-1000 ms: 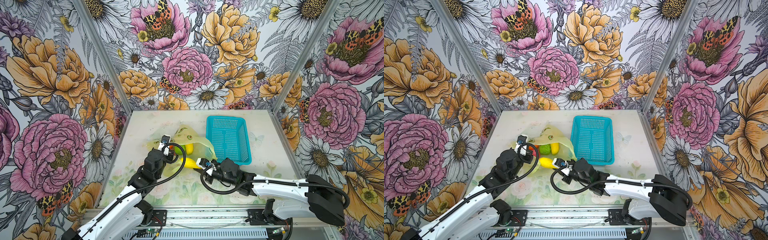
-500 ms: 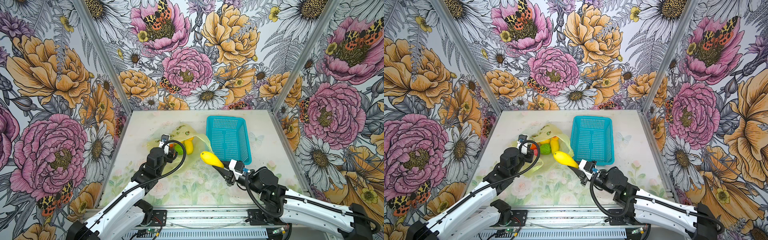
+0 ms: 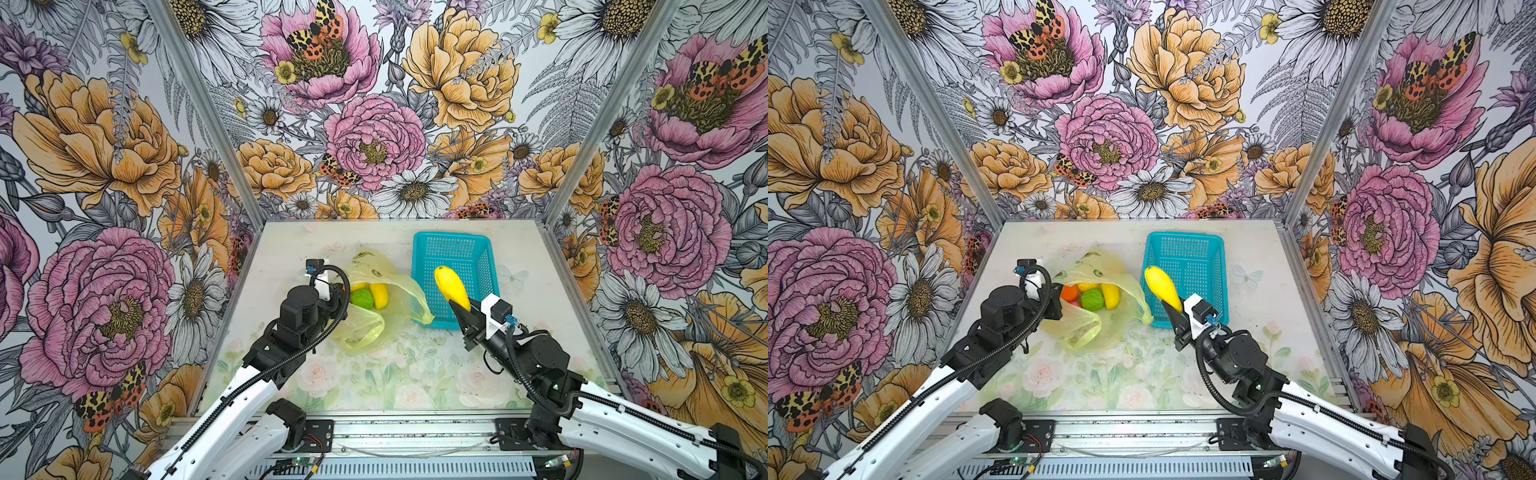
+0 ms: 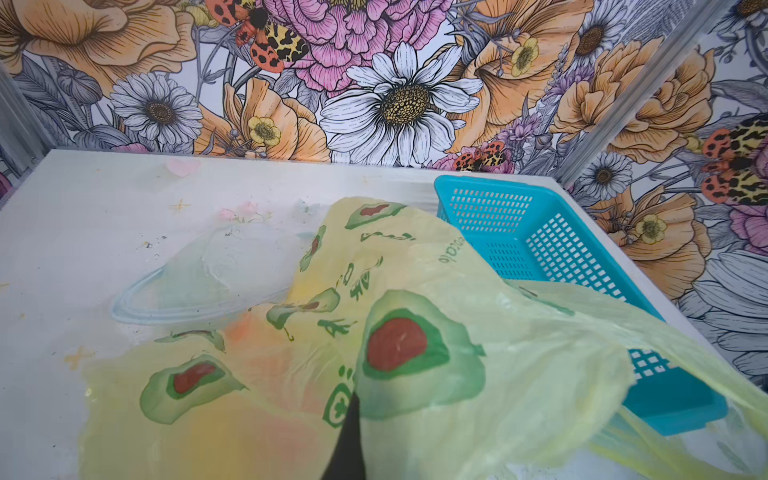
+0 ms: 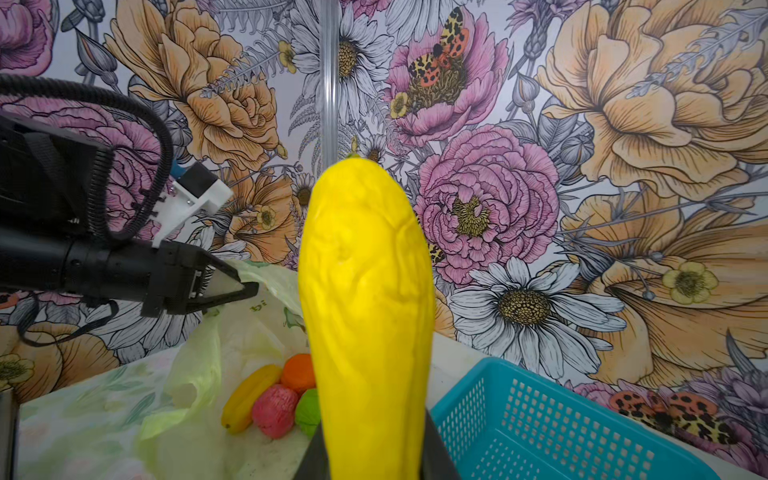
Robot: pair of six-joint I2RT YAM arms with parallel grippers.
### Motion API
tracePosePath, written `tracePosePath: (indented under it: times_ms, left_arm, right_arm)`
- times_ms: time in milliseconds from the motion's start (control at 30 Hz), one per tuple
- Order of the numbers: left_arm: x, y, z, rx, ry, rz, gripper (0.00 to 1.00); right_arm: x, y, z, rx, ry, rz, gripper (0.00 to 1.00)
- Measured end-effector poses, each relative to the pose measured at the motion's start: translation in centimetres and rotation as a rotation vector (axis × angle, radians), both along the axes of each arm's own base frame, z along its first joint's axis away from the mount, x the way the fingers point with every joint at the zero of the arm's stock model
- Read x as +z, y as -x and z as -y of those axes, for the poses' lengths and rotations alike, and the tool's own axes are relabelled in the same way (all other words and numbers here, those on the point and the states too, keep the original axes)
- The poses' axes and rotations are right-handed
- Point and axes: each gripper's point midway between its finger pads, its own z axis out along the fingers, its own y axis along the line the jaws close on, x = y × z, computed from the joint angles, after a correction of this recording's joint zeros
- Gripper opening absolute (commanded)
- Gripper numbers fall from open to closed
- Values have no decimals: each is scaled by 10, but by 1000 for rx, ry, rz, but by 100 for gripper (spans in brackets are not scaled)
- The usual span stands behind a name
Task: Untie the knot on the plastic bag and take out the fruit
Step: 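Carry the yellow fruit with the right gripper into the teal basket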
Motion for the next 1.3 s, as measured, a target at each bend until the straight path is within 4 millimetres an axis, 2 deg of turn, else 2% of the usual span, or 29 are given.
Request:
tracePosePath:
  times_ms: [67,167,267,333,433,533,700,833,933,1033,1133,1300]
  left_arm:
    - [-13,1,1,-4,-1,-24,0]
    - [-29,4,1,-11,-18,-57,0]
    - [-24,9,0,-2,-20,-38,0]
    - [-17,14,-3,22,-17,-13,0]
    - [-13,16,-7,70,-21,6,0]
    - [-17,13,-16,153,-34,1,0]
    - [-29,7,-34,303,-42,-30,0]
    - [-25,5,-38,349,-11,-29,0]
    - [-16,5,-41,370,16,-23,0]
    - [-4,7,-46,406,51,-25,0]
    - [4,7,-52,428,66,-24,0]
    - [0,8,-56,419,32,-38,0]
  right_arm:
    - [-4,-15,10,-77,-4,-30,0]
    - [-14,-49,29,-214,-5,-89,0]
    - [-41,-91,51,-352,13,-189,0]
    - [-71,-117,64,-417,41,-274,0]
    - [-106,-146,75,-463,71,-385,0]
    - [-130,-173,68,-448,98,-478,0]
    - [-156,-218,42,-391,139,-599,0]
    - [-186,-236,24,-337,181,-704,0]
    - [-210,-240,8,-278,196,-788,0]
    - [-226,-241,-2,-236,195,-848,6]
    - [-236,-243,-9,-211,191,-886,19]
    - [-239,-245,-15,-194,168,-910,39]
